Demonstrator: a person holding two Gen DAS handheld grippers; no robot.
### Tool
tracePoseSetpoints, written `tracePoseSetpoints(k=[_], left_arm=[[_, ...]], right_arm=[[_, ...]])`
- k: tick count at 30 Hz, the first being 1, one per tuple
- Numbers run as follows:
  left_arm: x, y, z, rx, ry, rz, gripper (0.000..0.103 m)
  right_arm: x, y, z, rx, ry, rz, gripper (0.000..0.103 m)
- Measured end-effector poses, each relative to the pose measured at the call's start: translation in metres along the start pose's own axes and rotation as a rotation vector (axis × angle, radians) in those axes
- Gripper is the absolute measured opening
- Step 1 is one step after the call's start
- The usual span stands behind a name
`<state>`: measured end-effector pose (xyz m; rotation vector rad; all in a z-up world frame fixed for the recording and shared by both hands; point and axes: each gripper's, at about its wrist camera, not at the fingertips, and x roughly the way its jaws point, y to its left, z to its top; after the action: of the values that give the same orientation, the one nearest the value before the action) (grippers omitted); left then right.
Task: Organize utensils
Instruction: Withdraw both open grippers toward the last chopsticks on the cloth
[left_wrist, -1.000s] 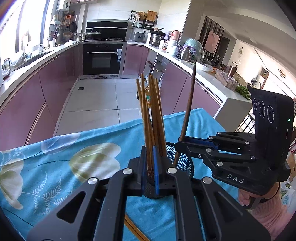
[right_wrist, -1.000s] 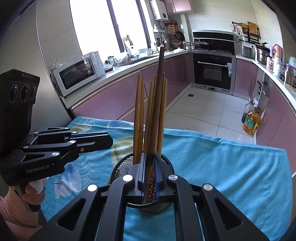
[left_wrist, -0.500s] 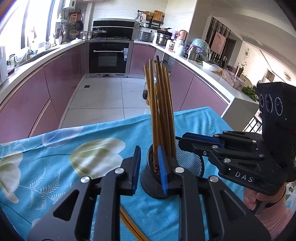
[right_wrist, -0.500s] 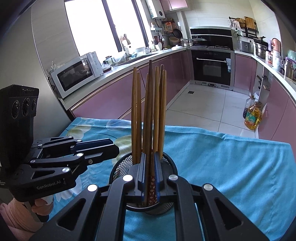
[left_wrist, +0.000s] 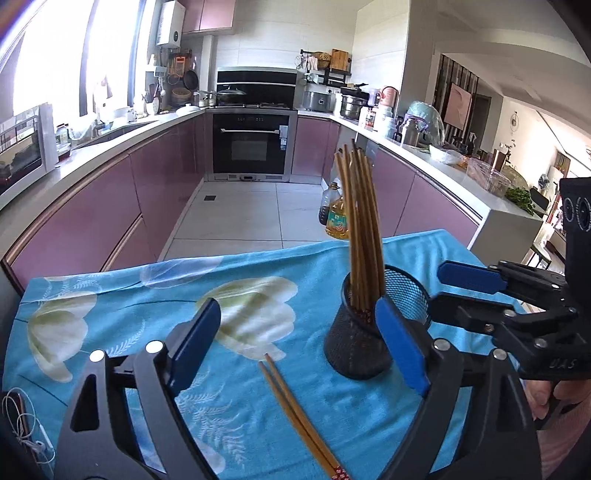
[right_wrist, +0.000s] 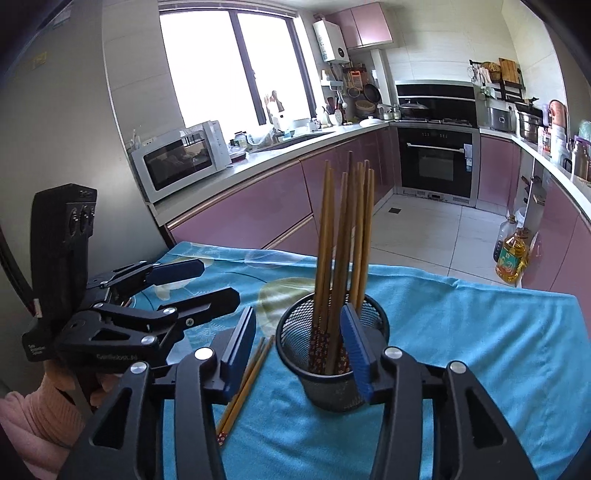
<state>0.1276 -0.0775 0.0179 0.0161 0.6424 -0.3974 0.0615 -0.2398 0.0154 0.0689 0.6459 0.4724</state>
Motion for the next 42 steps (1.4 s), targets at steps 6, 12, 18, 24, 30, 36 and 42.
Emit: tracePoseSetpoints(k=[6, 12, 18, 24, 30, 36, 42], left_arm=[[-0.013, 0.026, -0.028, -0.042, 0.013, 0.096, 0.097], [-0.016, 0.046, -0.056, -0.084, 0.053, 0.135, 0.097], [-0.014, 0.053, -0.077, -0.095, 0.089, 0.180, 0.097], [-0.009, 0.050, -0.090, -0.100, 0.119, 0.190, 0.097], [-0.005, 0.050, -0.096, -0.105, 0.142, 0.196, 0.097], [-0.003, 0.052, -0.098, -0.110, 0.153, 0.199, 0.097], [-0.001, 0.050, -0.100, -0.105, 0.161, 0.195, 0.097]], right_arm=[[0.002, 0.025, -0.024, -0.052, 0.038, 0.033, 0.059], [0.027, 0.032, -0.052, -0.025, 0.133, 0.049, 0.062], [0.051, 0.038, -0.078, -0.001, 0.211, 0.047, 0.062], [0.063, 0.044, -0.088, -0.006, 0.248, 0.031, 0.062], [0.069, 0.055, -0.094, -0.057, 0.265, 0.001, 0.062], [0.072, 0.060, -0.099, -0.093, 0.281, -0.025, 0.062], [0.075, 0.059, -0.102, -0.097, 0.290, -0.042, 0.062]])
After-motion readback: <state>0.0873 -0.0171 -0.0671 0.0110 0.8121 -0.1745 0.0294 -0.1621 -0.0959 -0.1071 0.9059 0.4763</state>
